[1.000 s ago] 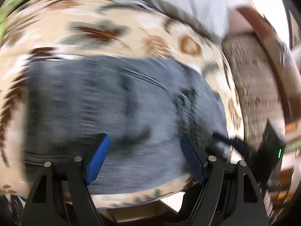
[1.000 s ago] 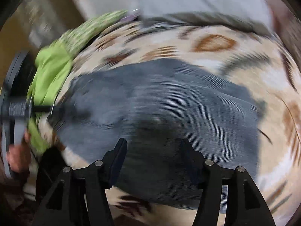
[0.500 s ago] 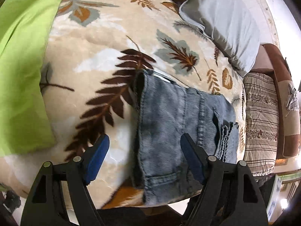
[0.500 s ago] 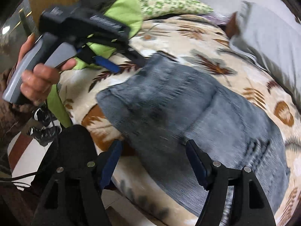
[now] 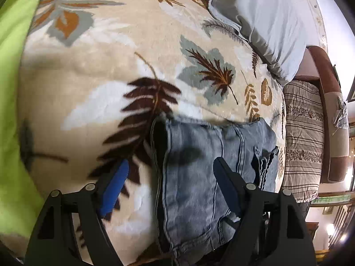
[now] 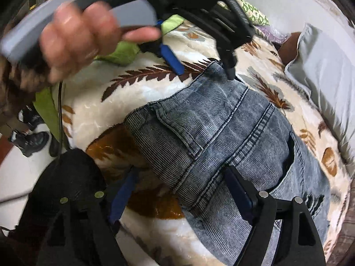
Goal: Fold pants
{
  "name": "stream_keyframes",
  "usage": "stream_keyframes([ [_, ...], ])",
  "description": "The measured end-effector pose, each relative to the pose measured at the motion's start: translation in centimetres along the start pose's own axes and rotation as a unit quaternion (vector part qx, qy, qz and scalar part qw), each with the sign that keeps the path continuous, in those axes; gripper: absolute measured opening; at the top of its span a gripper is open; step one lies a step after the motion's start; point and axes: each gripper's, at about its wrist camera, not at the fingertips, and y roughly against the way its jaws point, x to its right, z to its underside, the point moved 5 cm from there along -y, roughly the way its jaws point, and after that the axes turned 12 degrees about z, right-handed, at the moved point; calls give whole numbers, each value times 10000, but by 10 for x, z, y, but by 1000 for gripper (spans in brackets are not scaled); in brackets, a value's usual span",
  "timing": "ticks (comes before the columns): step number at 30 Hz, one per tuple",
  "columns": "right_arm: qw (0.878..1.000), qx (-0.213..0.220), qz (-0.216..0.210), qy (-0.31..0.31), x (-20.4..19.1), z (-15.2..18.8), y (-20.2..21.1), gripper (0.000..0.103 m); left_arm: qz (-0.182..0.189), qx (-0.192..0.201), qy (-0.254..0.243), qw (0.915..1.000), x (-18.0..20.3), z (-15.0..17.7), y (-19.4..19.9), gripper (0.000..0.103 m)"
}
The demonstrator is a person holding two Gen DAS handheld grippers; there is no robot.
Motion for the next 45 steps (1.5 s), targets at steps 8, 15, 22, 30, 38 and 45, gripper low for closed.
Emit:
stream_keyframes([
  [8,9986,88,520,109,0,-2,-8,83,-45,-470,-625,9969,25,-7,-31,89],
  [15,9977,197,648,7,8,-11,-11,76,243,-562,-876,9943,36,-3,-36,73],
  [22,9988,411,253,-18,8,-14,2,29,80,-627,-1065,9923,44,8,-36,30],
  [30,9974,659,157,-227,20,-13,26,20,-141,-382,-1337,9902,73,15,-20,23],
  [38,9935,899,71,-697,51,-6,53,19,-274,-217,-1498,9881,106,18,-7,20],
  [45,9877,1064,49,-1141,81,7,76,18,-348,-120,-1768,9836,147,22,-5,18],
])
